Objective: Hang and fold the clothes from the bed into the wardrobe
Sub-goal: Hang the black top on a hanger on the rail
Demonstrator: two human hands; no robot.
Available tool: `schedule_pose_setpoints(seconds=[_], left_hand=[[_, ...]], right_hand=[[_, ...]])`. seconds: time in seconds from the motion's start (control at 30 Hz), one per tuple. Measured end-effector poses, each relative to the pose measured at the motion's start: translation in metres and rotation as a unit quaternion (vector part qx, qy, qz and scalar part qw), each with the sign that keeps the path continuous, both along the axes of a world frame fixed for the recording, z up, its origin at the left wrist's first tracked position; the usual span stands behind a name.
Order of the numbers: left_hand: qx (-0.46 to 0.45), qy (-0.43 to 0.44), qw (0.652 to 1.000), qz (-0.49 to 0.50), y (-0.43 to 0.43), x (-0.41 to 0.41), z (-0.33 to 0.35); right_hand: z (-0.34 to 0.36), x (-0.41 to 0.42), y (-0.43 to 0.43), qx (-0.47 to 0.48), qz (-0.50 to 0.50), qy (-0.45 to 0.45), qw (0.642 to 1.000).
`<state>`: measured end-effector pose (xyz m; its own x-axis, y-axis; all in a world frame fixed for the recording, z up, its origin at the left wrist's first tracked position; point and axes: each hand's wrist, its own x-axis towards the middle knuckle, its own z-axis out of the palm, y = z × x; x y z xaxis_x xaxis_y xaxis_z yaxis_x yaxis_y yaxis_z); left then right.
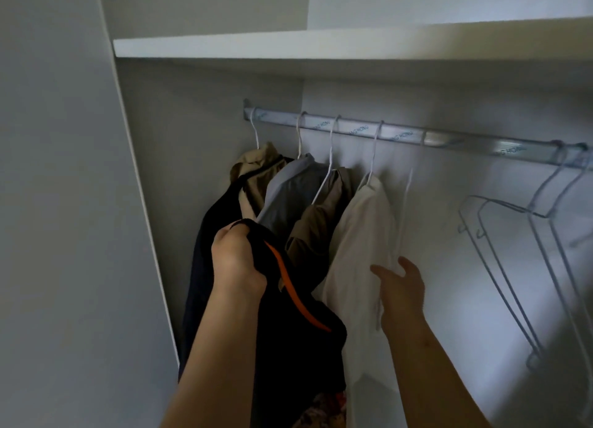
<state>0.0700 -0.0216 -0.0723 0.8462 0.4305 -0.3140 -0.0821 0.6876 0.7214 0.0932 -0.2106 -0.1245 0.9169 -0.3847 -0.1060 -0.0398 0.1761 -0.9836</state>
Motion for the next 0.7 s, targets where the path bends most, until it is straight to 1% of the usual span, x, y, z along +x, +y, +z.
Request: schedule_pose_setpoints(seconds=[0.1,0.2,0.37,0.57,0.7], left_hand=[[0.006,0.009,1.000,-0.001,-0.003,0.008,0.000],[0.004,0.013,1.000,-0.007,-0.005,0.013,0.001],[0.014,0.005,1.000,-0.018,-0.002,0.012,-0.002],[0.077,0.019,0.995,-0.062,0.006,0.000,-0.008],[0.090,-0.032,0.988,-0.121,0.010,-0.028,-0.017]], right_hand=[[0.007,0.010,-0.005,-0.005,-0.055,-0.038,0.998],[0.012,0.016,-0.010,-0.032,-0.094,-0.065,0.993],[0.021,0.003,-0.013,-0.038,-0.092,-0.100,0.990],[0.009,-0.033,-0.002,-0.082,-0.110,-0.100,0.985],[-0.004,-0.068,0.010,-0.099,-0.157,-0.074,0.980]])
